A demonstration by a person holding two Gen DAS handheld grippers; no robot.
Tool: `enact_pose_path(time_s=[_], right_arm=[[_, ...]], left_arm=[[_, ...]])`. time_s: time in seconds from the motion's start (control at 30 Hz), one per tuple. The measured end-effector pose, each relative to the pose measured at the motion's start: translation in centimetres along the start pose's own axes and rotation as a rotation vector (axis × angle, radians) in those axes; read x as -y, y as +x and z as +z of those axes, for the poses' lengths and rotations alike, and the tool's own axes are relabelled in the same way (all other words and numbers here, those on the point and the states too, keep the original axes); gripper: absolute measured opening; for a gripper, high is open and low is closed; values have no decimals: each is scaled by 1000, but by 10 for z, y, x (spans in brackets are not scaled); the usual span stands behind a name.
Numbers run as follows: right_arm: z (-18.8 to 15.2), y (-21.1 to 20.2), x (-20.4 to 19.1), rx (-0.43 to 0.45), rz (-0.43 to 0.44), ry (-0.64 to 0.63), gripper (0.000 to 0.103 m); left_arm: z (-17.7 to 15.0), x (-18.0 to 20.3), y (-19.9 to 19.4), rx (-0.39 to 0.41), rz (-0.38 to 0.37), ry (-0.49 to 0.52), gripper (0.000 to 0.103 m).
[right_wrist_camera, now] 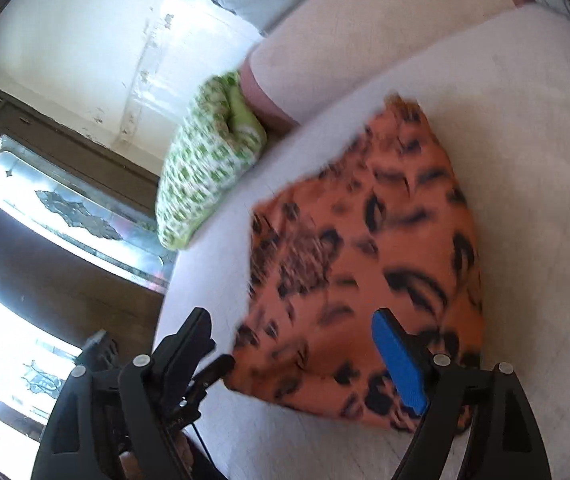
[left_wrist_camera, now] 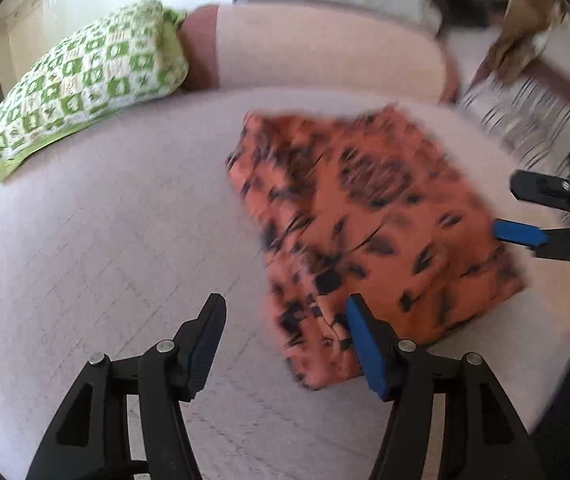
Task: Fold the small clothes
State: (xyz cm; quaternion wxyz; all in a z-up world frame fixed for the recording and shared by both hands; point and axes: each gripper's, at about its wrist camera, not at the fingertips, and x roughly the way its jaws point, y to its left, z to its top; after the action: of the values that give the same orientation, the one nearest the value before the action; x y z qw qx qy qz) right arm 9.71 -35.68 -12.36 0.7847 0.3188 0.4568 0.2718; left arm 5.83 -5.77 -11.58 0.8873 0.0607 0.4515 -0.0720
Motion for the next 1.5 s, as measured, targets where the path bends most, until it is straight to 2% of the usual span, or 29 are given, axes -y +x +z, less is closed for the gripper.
enact_pose_path(time_s=[0.03, 0.1, 0.13, 0.2, 0.3, 0.43, 0.47, 0.57, 0.63, 0.7, 0.73, 0.8, 0.9, 0.93, 1.03, 1.07, 1.13, 1.23, 1.3, 1.5], right_arm=[[-2, 9, 9, -23, -20, 27, 85], [-6, 8, 14, -19, 6, 83, 85], [-9, -3, 6, 8, 54, 74, 85], [-17, -17, -7, 49, 83, 30, 85], [-19, -23, -20, 55, 38, -8, 85], [4, -8, -29, 78, -19, -43, 85], [11, 1, -24, 78, -39, -22, 86], [19, 35, 12, -10, -72, 88, 87], [20, 30, 6, 10, -82, 75, 87], [14, 10, -18, 44, -75, 12, 87], [7, -3, -31, 69, -80, -31, 87], [-9, -27, -50, 112, -115, -104, 87], [-49, -59, -76, 147, -286, -232, 89], [-68, -71, -84, 179, -372, -283, 91], [-109, -90, -96, 229, -485, -377, 103], [-123, -94, -98, 236, -531, -377, 103], [-140, -98, -96, 223, -560, -377, 103], [-154, -91, -104, 176, -653, -436, 103], [-155, -88, -108, 183, -685, -468, 103], [-151, -97, -120, 228, -717, -465, 103]], left_arm=[[-1, -5, 7, -24, 13, -23, 65], [-3, -16, -2, -28, -27, -113, 65], [-4, -16, -10, -5, -31, -113, 65], [-5, -9, -28, 32, -5, -62, 65], [-9, -3, -45, 48, -13, -64, 65], [-16, 2, -63, 58, -3, -73, 66], [-18, 1, -67, 60, -2, -76, 66], [-23, -2, -78, 63, 9, -104, 66], [-24, -4, -84, 67, 17, -114, 67], [-25, -6, -88, 84, 28, -120, 75], [-26, -6, -90, 91, 41, -122, 76], [-27, -4, -93, 97, 35, -122, 76], [-32, 2, -101, 108, 29, -127, 84], [-36, 5, -106, 115, 33, -128, 84], [-47, 13, -119, 128, 35, -134, 84], [-53, 17, -128, 148, 43, -141, 84], [-60, 25, -145, 182, 52, -147, 86], [-61, 28, -161, 192, 1, -177, 96], [-57, 28, -168, 184, -12, -196, 101], [-49, 31, -181, 210, 9, -200, 102]])
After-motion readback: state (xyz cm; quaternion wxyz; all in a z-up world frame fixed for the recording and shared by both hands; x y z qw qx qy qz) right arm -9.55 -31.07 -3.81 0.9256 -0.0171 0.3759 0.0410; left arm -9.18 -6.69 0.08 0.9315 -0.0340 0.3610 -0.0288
